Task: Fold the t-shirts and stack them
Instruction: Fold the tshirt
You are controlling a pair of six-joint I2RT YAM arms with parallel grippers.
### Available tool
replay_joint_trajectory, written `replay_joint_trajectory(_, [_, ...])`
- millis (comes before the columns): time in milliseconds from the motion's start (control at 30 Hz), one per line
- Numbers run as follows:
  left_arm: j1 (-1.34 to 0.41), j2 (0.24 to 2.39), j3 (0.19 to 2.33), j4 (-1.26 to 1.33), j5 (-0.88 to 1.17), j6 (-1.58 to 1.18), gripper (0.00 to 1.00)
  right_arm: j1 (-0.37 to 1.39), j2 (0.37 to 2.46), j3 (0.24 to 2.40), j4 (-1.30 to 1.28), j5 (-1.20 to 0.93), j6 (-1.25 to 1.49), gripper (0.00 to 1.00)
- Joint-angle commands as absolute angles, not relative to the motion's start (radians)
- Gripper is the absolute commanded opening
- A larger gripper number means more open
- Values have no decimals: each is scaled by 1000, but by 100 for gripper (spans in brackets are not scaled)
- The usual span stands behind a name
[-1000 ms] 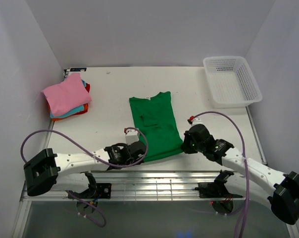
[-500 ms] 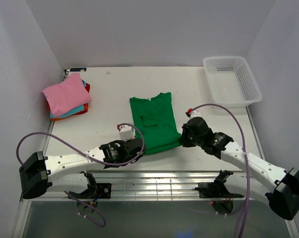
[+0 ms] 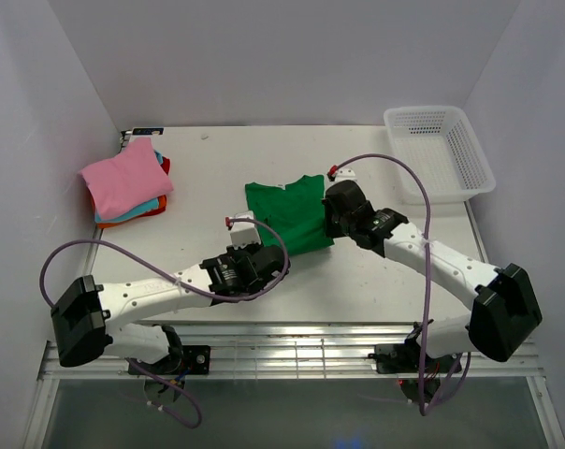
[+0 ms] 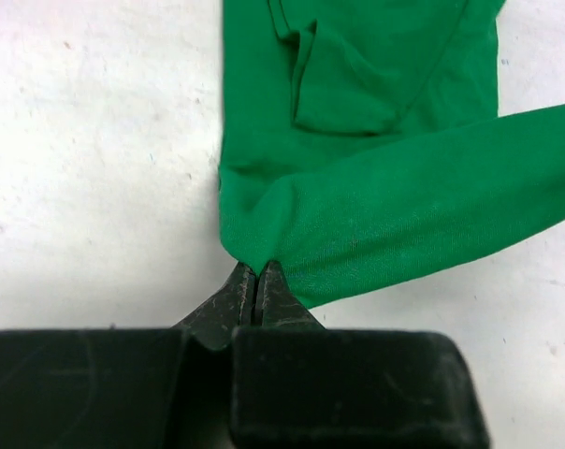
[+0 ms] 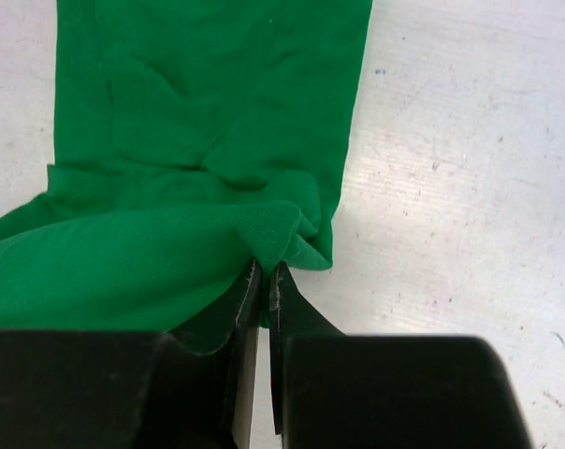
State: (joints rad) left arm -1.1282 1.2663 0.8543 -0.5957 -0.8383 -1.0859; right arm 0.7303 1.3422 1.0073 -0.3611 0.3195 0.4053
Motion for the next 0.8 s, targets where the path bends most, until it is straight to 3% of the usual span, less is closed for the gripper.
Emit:
replay_joint_trajectory(0, [-1082,1279,882,-488,-948,-956,0,713,1399,1104,-307,377,350,8])
replay_joint_trajectory(400, [-891,1339,827,-125,-829,-680,0,641,1571,1290,-295,354,288,8])
replay_joint_trajectory(767, [-782,1500,885,43,-738,-546,0,572,1762,1454,-272,299,245,8])
